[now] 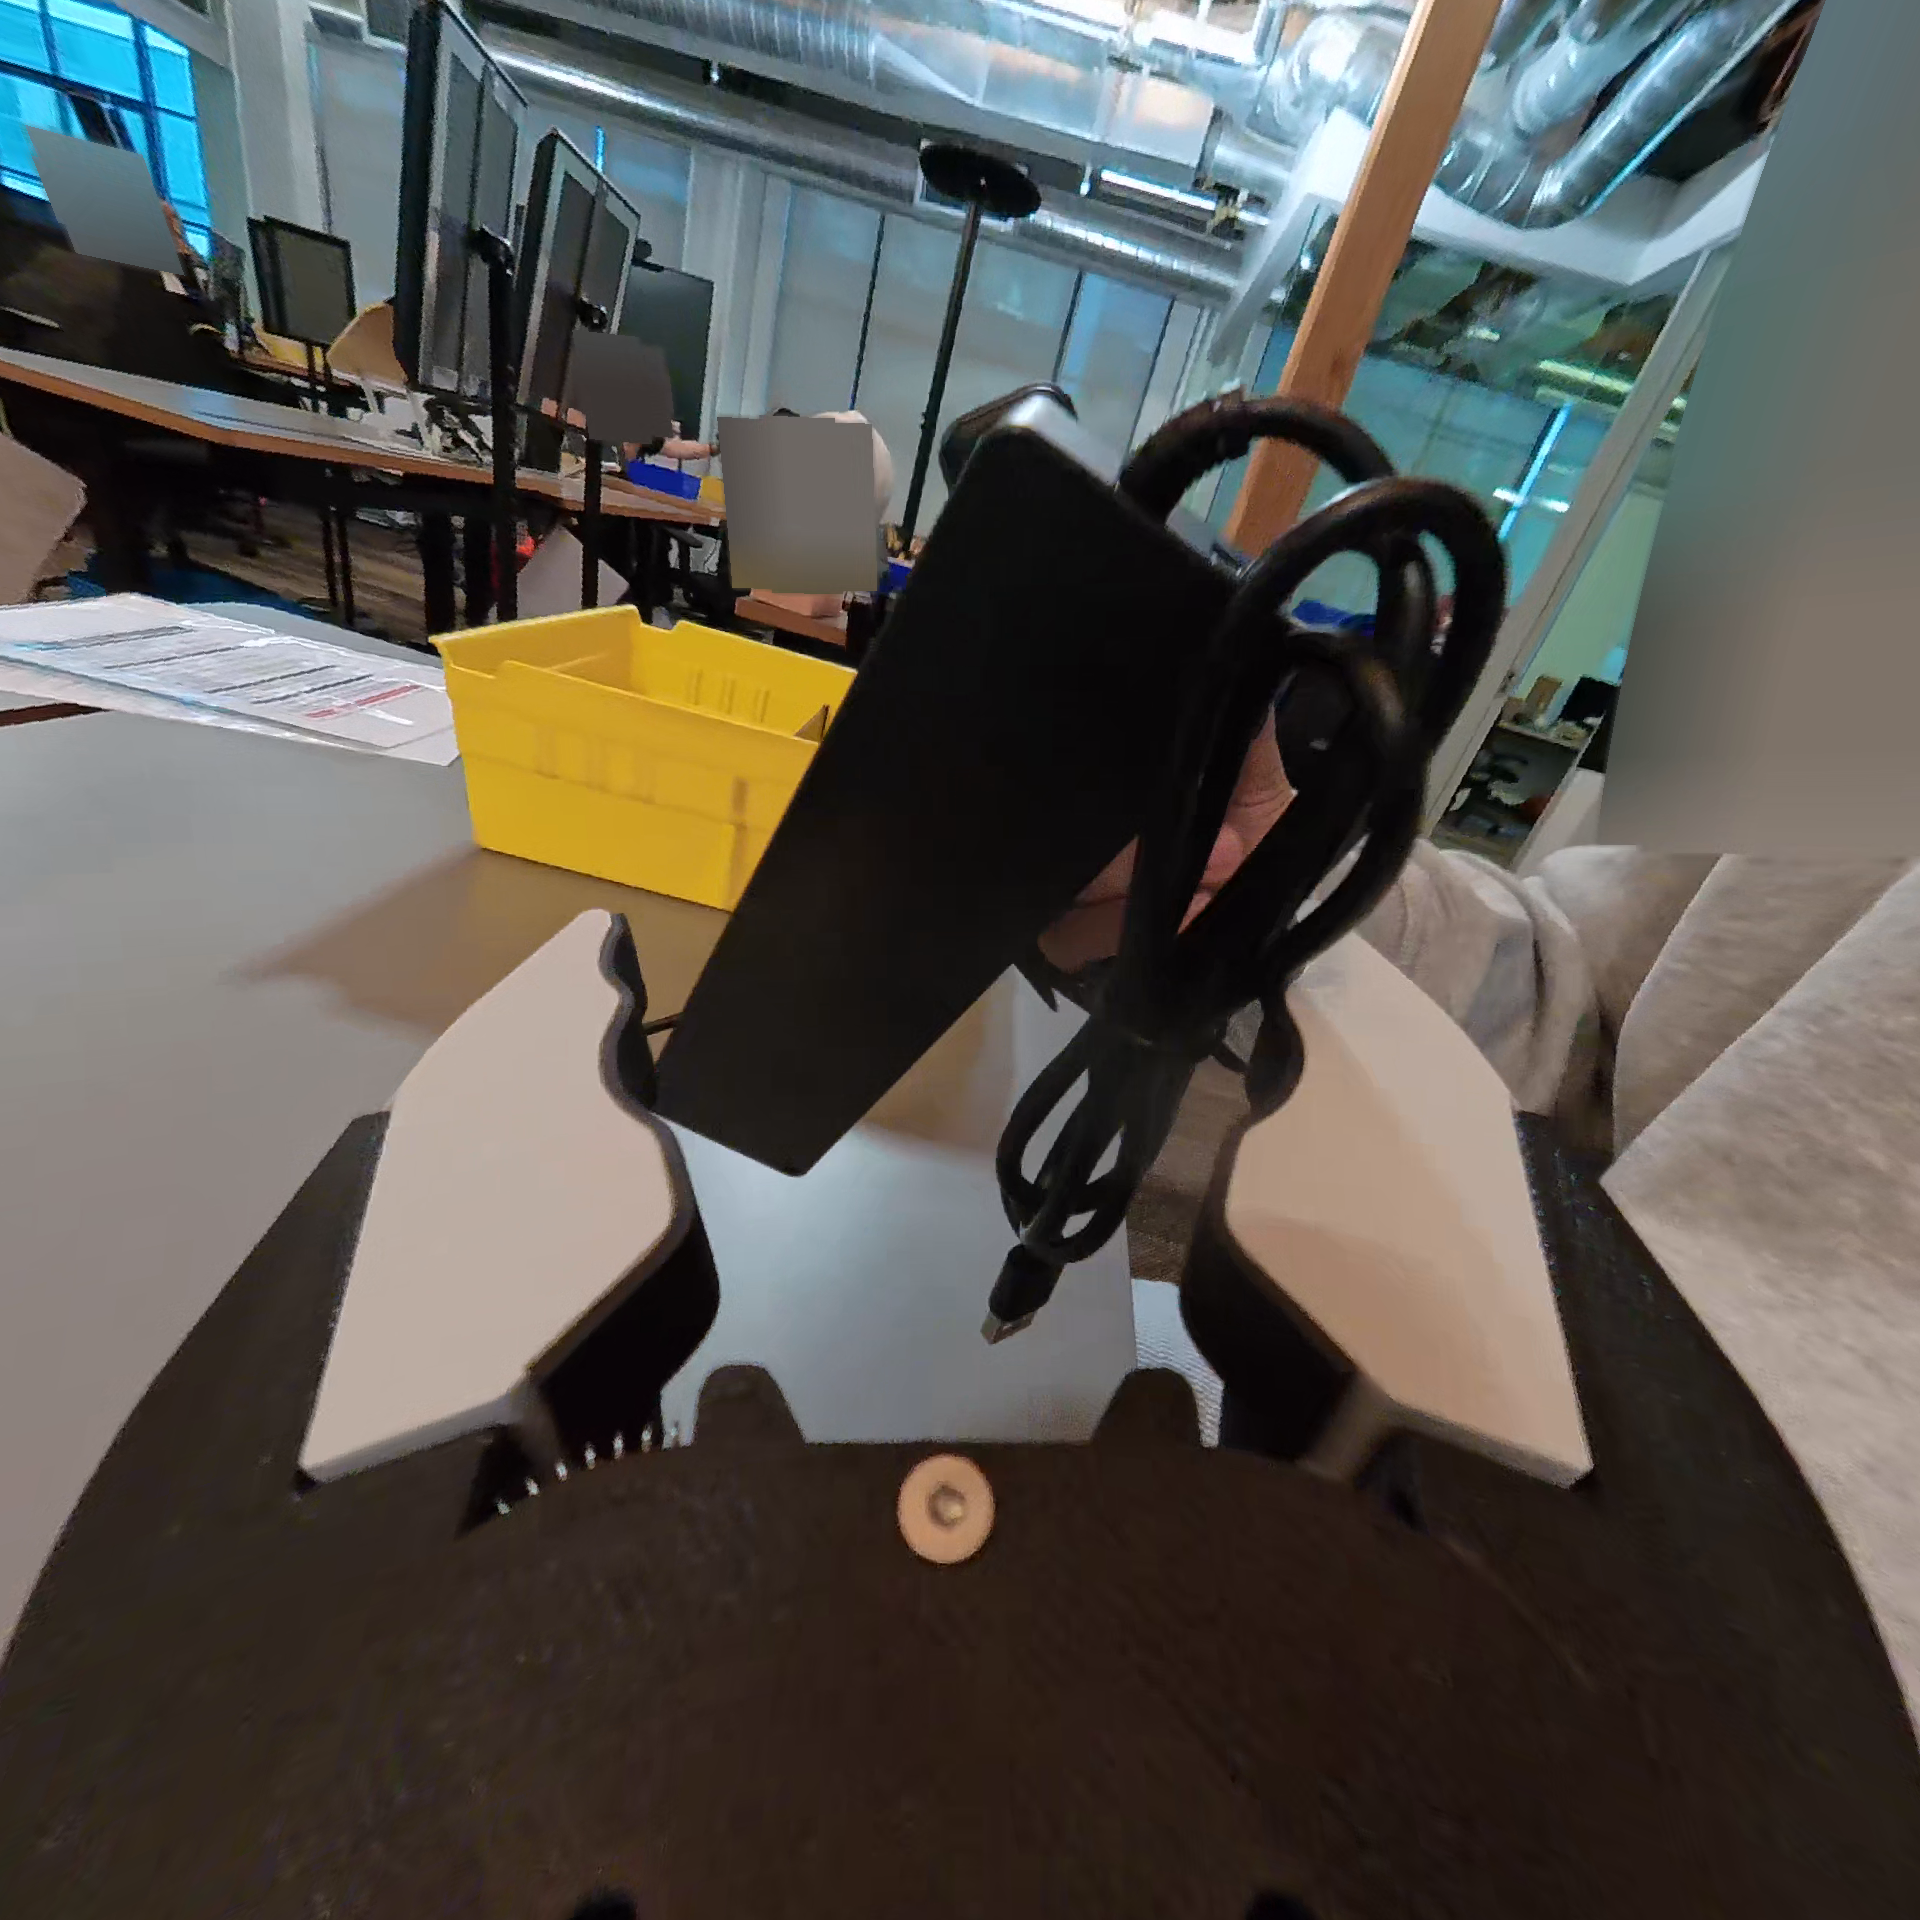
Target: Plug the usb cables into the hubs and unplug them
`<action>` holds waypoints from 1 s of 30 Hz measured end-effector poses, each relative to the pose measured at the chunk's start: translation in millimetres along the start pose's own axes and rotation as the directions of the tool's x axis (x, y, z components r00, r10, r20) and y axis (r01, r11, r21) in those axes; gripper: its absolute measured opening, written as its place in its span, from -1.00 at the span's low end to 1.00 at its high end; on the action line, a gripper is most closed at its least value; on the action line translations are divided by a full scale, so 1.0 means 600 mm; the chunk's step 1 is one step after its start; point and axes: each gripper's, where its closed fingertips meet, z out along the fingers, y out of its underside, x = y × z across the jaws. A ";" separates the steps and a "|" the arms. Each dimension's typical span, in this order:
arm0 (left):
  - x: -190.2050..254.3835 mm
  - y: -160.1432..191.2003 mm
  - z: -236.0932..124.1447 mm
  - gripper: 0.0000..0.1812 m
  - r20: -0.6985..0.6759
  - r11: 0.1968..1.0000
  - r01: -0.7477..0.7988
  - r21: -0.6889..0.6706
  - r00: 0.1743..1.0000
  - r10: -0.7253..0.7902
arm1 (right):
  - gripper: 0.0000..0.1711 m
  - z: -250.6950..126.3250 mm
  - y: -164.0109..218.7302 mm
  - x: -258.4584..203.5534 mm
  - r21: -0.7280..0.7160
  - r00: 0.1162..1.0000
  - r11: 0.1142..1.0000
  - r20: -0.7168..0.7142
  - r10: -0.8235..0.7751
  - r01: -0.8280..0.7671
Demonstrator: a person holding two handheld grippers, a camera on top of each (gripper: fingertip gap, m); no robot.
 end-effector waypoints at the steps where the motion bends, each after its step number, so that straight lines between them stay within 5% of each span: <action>1: 0.001 0.004 0.002 0.27 0.008 1.000 -0.016 -0.008 1.000 0.016 | -0.93 0.002 0.001 -0.001 0.007 0.999 1.000 0.019 0.027 -0.027; 7: -0.001 0.024 0.007 0.21 0.065 0.988 -0.135 -0.068 0.988 0.140 | -0.93 0.023 0.019 -0.020 -0.028 0.989 0.995 0.115 0.097 -0.094; 14: 0.010 0.023 -0.001 -0.18 0.024 0.986 -0.142 -0.081 0.989 0.145 | -0.93 0.019 0.008 -0.010 0.008 0.980 0.987 0.125 0.156 -0.159; 30: -0.004 -0.005 -0.026 -0.41 -0.075 0.988 0.147 0.038 0.987 -0.144 | -0.78 0.018 0.023 0.035 -0.017 0.982 0.982 0.006 0.188 -0.188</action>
